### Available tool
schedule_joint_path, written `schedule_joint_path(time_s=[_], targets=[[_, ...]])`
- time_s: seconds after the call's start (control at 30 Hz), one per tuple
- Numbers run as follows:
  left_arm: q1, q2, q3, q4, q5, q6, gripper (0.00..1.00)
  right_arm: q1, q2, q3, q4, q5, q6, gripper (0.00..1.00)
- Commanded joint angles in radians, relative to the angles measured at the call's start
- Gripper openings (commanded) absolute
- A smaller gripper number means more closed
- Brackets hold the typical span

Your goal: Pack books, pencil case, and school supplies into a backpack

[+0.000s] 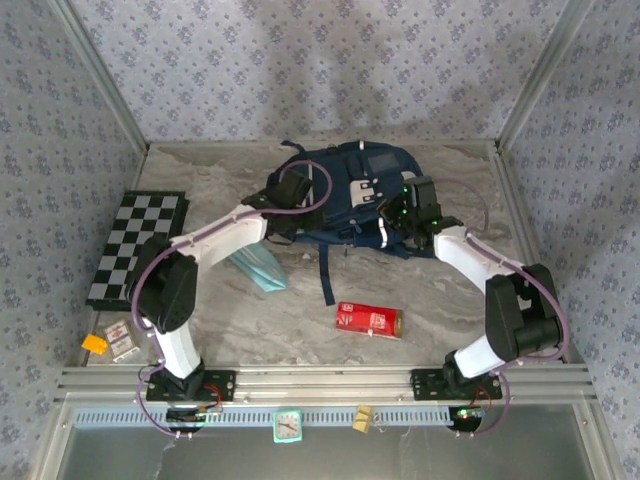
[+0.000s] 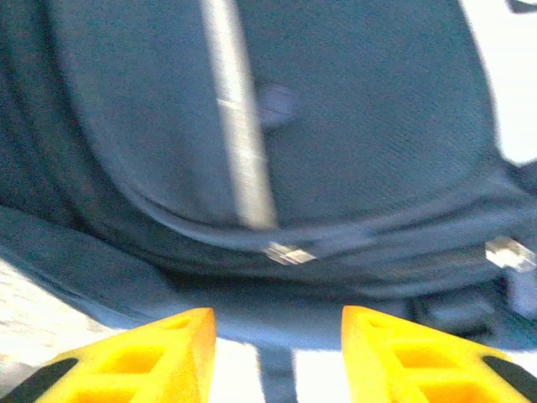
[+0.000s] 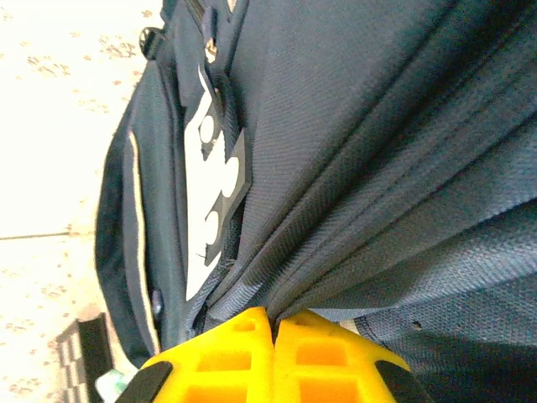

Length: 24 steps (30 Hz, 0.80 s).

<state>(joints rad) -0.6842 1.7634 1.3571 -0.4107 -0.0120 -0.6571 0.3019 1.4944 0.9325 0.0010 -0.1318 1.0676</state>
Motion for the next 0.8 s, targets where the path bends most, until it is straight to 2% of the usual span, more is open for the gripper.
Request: schedule_joint_path(time_s=[0.0,0.1,0.23,0.3,0.43,0.5,0.7,0.77], targets=[[-0.064,-0.016,0.039,-0.047,0.004,-0.068,0.45,-0.009,-0.060,-0.004,0.109,-0.012,0.053,0.00],[-0.112,0.009,0.080,-0.087,-0.013,-0.092,0.46,0.001,-0.089,-0.014,0.091,0.009,0.054,0.00],[-0.144,0.036,0.106,-0.060,0.006,-0.108,0.48,0.001,-0.111,-0.015,0.066,0.013,0.063,0.00],[-0.158,0.065,0.143,-0.071,-0.024,-0.089,0.49,-0.001,-0.111,-0.022,0.079,-0.001,0.078,0.00],[-0.159,0.166,0.278,-0.166,-0.048,-0.030,0.49,-0.012,-0.106,-0.018,0.080,-0.016,0.085,0.00],[-0.164,0.185,0.312,-0.154,-0.045,-0.002,0.49,-0.016,-0.102,-0.016,0.081,-0.029,0.081,0.00],[-0.168,0.290,0.432,-0.253,-0.045,-0.044,0.48,-0.027,-0.102,-0.014,0.085,-0.040,0.102,0.00],[-0.169,0.301,0.430,-0.226,-0.019,-0.048,0.47,-0.031,-0.100,-0.015,0.095,-0.047,0.111,0.00]])
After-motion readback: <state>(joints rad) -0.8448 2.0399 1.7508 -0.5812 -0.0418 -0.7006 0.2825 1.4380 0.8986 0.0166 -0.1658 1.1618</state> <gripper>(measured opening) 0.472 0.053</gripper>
